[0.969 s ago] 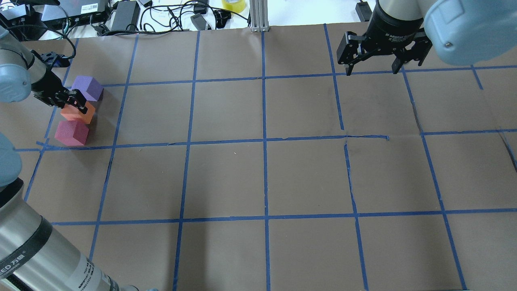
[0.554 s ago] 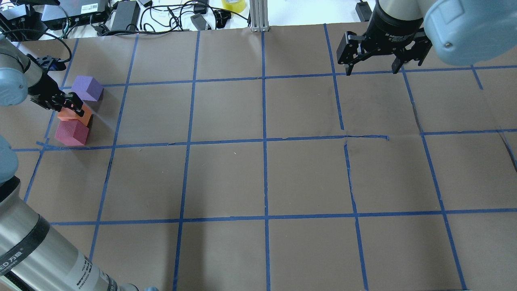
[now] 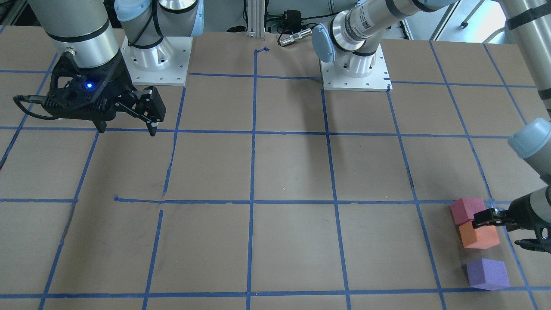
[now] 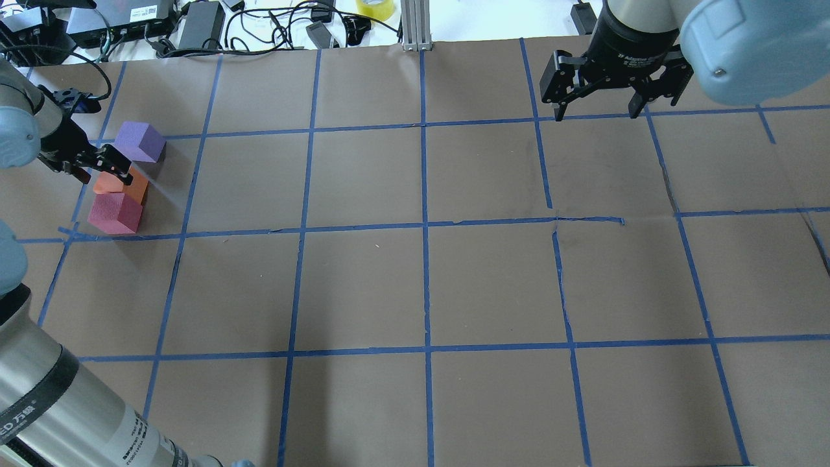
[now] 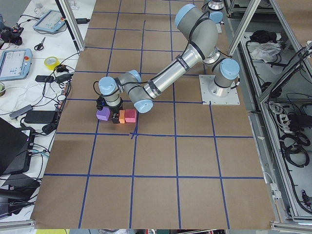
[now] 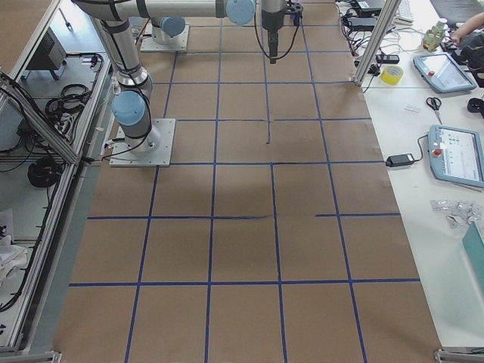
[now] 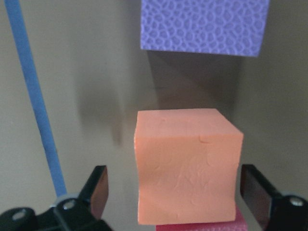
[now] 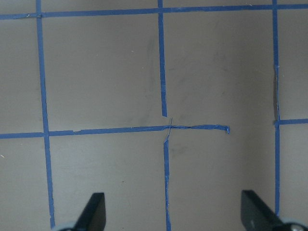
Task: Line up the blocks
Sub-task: 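Open the left gripper and lift it away from the cubes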
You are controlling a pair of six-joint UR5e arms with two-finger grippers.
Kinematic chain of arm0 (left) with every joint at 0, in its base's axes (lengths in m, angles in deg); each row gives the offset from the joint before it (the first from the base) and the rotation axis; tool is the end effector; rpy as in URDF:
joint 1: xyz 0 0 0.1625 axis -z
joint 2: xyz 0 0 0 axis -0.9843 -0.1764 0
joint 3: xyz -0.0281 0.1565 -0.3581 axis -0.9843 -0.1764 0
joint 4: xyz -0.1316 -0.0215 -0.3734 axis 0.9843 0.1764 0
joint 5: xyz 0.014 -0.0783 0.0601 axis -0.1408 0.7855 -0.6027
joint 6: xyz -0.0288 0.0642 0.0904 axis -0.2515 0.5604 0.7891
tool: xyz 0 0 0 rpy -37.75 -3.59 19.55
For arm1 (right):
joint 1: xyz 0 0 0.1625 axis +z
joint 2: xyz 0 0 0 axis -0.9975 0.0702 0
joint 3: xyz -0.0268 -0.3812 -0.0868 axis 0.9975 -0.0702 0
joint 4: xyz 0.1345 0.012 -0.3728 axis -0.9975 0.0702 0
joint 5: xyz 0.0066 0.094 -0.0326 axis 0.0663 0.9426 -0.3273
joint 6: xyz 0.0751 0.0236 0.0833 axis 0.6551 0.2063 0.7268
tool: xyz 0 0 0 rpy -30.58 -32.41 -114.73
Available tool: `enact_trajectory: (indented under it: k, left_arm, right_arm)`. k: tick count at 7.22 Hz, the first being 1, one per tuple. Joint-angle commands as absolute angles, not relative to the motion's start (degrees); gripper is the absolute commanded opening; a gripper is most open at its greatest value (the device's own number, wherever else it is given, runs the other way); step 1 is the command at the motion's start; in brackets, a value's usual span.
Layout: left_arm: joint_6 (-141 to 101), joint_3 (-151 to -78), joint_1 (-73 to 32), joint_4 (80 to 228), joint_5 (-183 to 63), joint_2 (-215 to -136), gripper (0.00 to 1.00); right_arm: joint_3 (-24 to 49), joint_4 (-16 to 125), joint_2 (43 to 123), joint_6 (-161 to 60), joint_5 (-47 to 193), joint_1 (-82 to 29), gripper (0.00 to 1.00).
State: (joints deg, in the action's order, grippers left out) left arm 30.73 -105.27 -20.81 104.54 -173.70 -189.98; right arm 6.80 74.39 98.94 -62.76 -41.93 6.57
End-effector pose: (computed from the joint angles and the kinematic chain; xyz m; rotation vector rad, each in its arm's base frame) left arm 0.2238 -0.6234 0.2074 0.1394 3.1305 0.0962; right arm 0.1515 -0.5039 0.4418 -0.0534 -3.1047 0.1562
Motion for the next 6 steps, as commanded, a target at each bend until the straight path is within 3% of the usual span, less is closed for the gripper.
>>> enact_trajectory:
  k: [1,6]
  left_arm:
    - [30.31,-105.28,-18.24,112.13,-174.35,-183.6,1.0]
    - [2.45,-108.01,5.01,112.95,-174.61,-172.86,1.0]
  right_arm:
    - [6.8,74.38,98.94,-62.86,-42.0,6.57,1.0]
    - [6.8,73.69,99.9,-62.68,-40.86,6.49,1.0]
